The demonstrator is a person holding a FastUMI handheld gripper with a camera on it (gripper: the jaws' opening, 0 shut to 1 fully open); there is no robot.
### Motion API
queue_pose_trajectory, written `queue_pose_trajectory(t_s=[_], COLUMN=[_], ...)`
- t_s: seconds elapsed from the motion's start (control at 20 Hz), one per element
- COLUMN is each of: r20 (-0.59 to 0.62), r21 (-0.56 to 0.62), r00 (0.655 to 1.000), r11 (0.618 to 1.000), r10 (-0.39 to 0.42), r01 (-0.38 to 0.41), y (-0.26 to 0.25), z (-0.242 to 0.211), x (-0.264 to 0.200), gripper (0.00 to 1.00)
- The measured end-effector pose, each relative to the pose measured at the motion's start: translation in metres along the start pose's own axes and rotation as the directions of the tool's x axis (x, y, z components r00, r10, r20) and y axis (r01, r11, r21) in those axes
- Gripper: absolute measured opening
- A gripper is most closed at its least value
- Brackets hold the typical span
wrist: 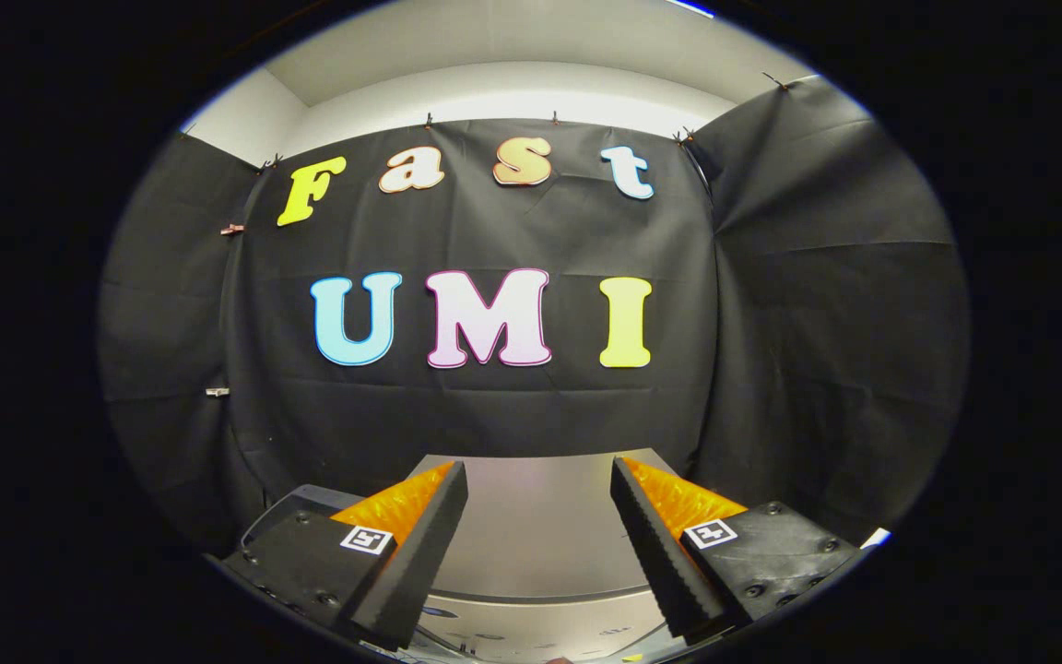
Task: Put the clothes into the washing machine and then close the washing machine lid.
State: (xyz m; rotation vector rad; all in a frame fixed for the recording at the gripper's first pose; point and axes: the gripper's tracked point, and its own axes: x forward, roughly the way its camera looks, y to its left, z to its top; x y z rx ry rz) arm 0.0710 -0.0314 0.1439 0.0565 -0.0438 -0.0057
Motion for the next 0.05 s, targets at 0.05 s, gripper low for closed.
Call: queue_pose_trajectory(t_s=[0.05], r20=[0.001], r21=[-0.003], r00=[1.0], r11=[1.0], r10=[0.0], r01=[0.0], y=[0.0007], z=[-0.0003], x=[0.0003], gripper=[0.99])
